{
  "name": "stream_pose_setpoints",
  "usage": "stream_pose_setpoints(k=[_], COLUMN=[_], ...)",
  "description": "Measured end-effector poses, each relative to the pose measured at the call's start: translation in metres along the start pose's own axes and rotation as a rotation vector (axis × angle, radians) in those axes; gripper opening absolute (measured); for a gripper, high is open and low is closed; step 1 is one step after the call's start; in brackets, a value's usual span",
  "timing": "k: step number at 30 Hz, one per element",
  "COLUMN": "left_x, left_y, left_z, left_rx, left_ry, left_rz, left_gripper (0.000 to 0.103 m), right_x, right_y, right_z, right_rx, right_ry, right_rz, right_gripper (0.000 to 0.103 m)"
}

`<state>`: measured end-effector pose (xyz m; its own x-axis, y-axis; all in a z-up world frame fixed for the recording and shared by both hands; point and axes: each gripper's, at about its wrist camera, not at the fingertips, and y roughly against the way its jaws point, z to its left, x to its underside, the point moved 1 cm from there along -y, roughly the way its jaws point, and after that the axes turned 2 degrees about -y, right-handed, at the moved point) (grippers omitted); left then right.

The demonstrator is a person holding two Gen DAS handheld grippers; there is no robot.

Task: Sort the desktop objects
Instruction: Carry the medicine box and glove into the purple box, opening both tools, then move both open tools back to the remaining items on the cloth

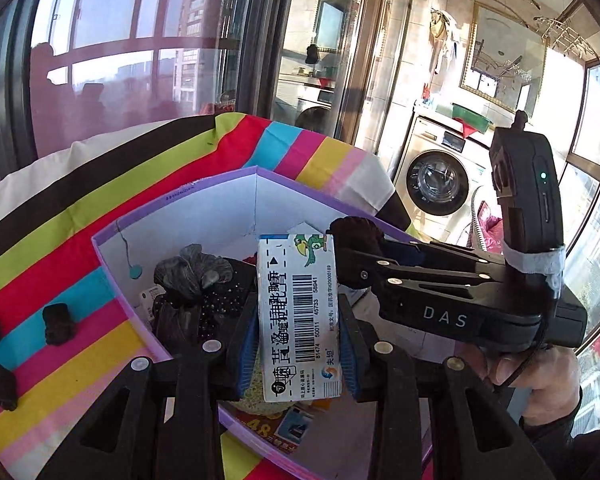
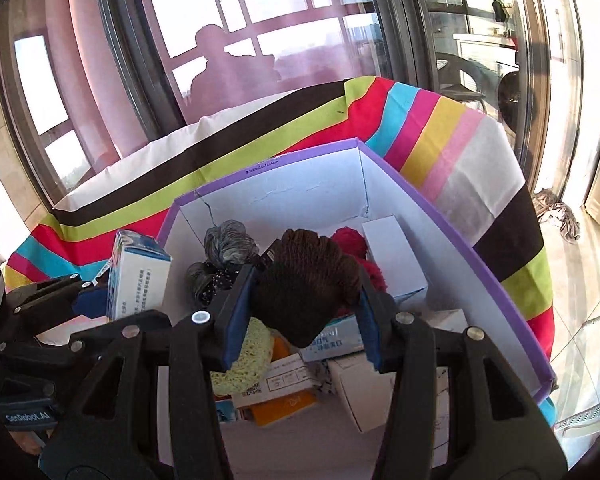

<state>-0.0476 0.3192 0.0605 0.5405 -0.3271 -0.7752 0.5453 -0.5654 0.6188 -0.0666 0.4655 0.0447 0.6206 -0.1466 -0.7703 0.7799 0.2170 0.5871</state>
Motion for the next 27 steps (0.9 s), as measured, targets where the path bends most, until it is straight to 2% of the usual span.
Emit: stream_pose_setpoints(k=[2, 3, 4, 6, 11, 15, 20, 25, 27], left_x=[0.002, 0.004, 0.005, 0.009, 0.018, 0.030, 0.062, 0.107, 0.125], left_y=[-0.005, -0.008, -0.011, -0.013, 0.000, 0.023, 0.061, 0.095, 0.106], left_z=[-0.001, -0.001, 0.001, 0.005, 0.010, 0.020, 0.048, 0.097, 0.118], left_rx=[0.016, 0.024, 0.023, 0.019, 0.035, 0.032, -0.071, -0.192, -0.249], left_ry=[0.014, 0.028, 0.043, 0.063, 0.096, 0.140, 0.177, 0.309, 0.358], left_rz=[0.005, 0.011, 0.015, 0.013, -0.010, -0.060, -0.090, -0.099, -0.090], left_gripper=[0.037, 0.041, 0.049, 0.055, 0.058, 0.062, 0.069, 0.069, 0.069], right_x=[0.000, 0.000, 0.000, 0.000, 0.001, 0.002, 0.003, 0.003, 0.003], right_y=[0.000, 0.000, 0.001, 0.001, 0.001, 0.004, 0.008, 0.011, 0.011], right_z=[-0.004, -0.006, -0.007, -0.004, 0.000, 0.000, 0.001, 0.011, 0.019], right_rx=[-0.028, -0.033, -0.032, -0.028, -0.017, -0.021, -0.022, 0.051, 0.050], right_ry=[-0.019, -0.032, -0.037, -0.018, 0.008, 0.015, 0.022, 0.070, 0.094], right_rz=[0.002, -0.001, -0.001, -0.002, -0.008, -0.023, -0.043, -0.062, -0.063], right_gripper=[0.053, 0.056, 0.060, 0.063, 0.066, 0.066, 0.073, 0.083, 0.085])
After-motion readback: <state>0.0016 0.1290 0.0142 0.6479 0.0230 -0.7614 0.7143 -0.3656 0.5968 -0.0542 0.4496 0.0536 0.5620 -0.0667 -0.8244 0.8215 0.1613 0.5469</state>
